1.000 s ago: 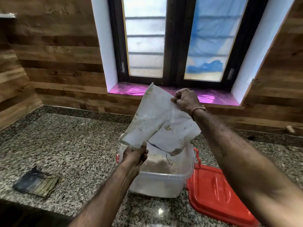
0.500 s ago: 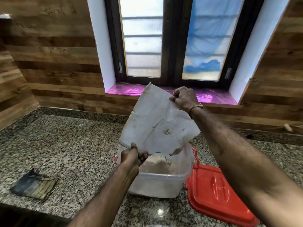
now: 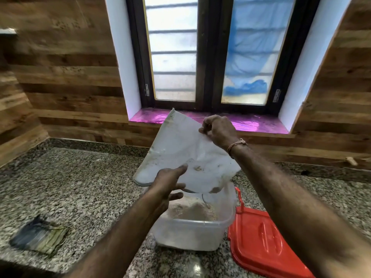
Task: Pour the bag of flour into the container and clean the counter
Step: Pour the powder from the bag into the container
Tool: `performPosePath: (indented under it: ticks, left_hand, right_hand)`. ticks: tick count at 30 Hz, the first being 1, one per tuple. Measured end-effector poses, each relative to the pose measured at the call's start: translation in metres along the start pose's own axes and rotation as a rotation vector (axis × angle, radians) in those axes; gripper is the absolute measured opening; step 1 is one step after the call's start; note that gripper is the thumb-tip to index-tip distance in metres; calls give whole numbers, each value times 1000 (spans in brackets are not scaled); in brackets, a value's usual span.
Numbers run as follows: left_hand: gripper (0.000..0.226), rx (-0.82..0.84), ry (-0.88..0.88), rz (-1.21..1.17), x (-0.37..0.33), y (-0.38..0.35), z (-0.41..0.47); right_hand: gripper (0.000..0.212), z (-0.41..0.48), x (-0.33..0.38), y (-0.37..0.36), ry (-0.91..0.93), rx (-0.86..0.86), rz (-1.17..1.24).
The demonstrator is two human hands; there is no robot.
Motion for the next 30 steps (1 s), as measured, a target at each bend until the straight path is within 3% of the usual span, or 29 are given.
performPosePath:
  ticks: [3, 5, 6, 8, 9, 12, 14, 17, 20, 25, 30]
  left_hand:
    - [24, -136, -480, 285, -51, 9, -9]
    - [41, -415, -787, 486, -87, 19, -19]
    - [56, -507, -851, 535, -98, 24, -16]
    - [78, -523, -794, 544, -108, 31, 3]
    - [77, -457, -744, 470, -111, 31, 14]
    - [26, -191, -695, 38, -114, 27, 28]
    - [25, -108, -689, -102, -119, 29, 30]
    - [33, -22, -668, -196, -122, 39, 33]
    - [21, 4, -619, -232, -118, 45, 36]
    - [9, 33, -590, -302, -117, 48, 46]
    - [10, -29, -519, -375, -113, 61, 52]
  right_hand:
    - [17, -4, 10, 5, 43, -17, -35]
    - [10, -10, 23, 14, 117, -61, -76]
    - [10, -13, 29, 17, 153, -80, -85]
    - [10, -18, 40, 21, 212, -104, -91]
    - [11, -20, 44, 23, 229, -109, -87]
    - [22, -20, 33, 25, 181, -59, -51]
    - [34, -23, 6, 15, 128, 79, 0]
    - [36, -38, -53, -6, -24, 295, 231]
    - [26, -56, -87, -8, -94, 272, 356]
    - [27, -68, -103, 5, -146, 145, 519]
    - [111, -85, -113, -15, -255, 282, 981]
Point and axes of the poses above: each hand's wrist, its own z-axis towards the middle knuckle, its own y-axis out of the back of the hand, x = y × z, the point moved 8 cm from there along z, towards the middle knuckle, and after that the axes turned 12 degrees about -z, right-handed, at the moved point
